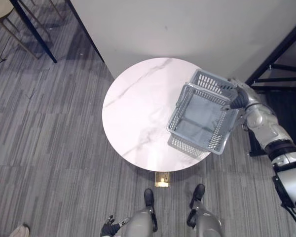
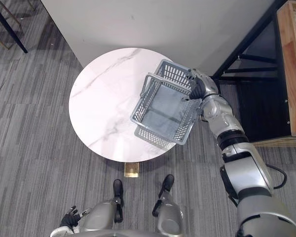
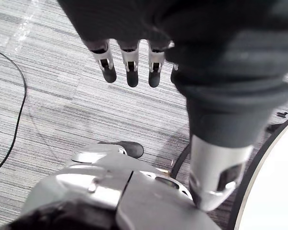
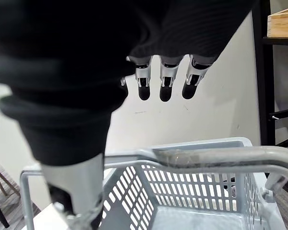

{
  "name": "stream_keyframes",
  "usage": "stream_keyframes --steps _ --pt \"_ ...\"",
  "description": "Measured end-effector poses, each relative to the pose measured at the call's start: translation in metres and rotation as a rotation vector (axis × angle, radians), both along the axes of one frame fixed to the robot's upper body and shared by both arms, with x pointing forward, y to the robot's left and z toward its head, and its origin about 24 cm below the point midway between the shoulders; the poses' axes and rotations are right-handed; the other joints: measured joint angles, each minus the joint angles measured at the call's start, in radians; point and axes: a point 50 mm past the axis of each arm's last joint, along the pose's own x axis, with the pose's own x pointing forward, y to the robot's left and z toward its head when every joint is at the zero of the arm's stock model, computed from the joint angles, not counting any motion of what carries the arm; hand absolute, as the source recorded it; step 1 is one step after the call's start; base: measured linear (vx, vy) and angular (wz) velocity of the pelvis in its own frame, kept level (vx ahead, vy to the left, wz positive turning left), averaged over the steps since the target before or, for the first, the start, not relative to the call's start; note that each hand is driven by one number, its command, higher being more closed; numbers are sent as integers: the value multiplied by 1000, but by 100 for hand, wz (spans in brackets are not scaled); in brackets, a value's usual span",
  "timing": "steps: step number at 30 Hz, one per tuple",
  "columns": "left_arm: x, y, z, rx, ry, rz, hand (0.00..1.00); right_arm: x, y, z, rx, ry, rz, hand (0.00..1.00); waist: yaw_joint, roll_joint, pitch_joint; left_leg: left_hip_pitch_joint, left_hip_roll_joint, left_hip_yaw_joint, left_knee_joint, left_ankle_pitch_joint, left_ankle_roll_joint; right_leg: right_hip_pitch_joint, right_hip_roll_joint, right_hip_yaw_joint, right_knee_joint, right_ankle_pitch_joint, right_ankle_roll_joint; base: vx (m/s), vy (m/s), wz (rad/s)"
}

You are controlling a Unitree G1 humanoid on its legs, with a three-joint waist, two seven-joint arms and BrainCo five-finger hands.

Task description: Pick vegetable in the basket

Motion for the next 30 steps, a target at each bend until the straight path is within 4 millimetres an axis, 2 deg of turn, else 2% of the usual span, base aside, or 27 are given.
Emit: stream_keyframes --steps 5,12,13,17,21,30 --pt "3 0 1 5 -4 -3 0 3 1 3 39 -6 -19 0 4 -1 16 -14 -1 -1 2 1 1 -12 0 1 -1 4 -3 0 0 0" --pt "8 -1 1 7 -13 -15 0 6 7 -4 57 25 -18 0 15 -1 30 -16 -5 -2 1 1 2 -15 -4 2 -1 7 -3 9 4 -1" --pt "9 -1 2 8 -14 -20 0 6 7 -6 62 34 -23 100 18 -1 32 -17 -6 -2 1 1 2 -15 -5 2 -1 7 -3 0 0 0" --pt "11 -1 2 11 -20 -25 0 7 5 -13 77 58 -43 100 25 -2 42 -28 -7 -13 1 4 6 -20 -6 -5 -1 7 -3 13 12 8" --pt "13 -1 3 21 -20 -29 0 8 1 -9 109 40 -76 100 26 -1 49 -36 -9 -25 0 7 9 -21 -8 -11 -2 7 -3 24 17 8" --pt "16 -2 3 33 -19 -58 0 5 -11 -18 72 69 -125 100 32 -1 50 -31 -13 -32 -2 8 10 -12 -13 -18 -1 7 -3 34 24 3"
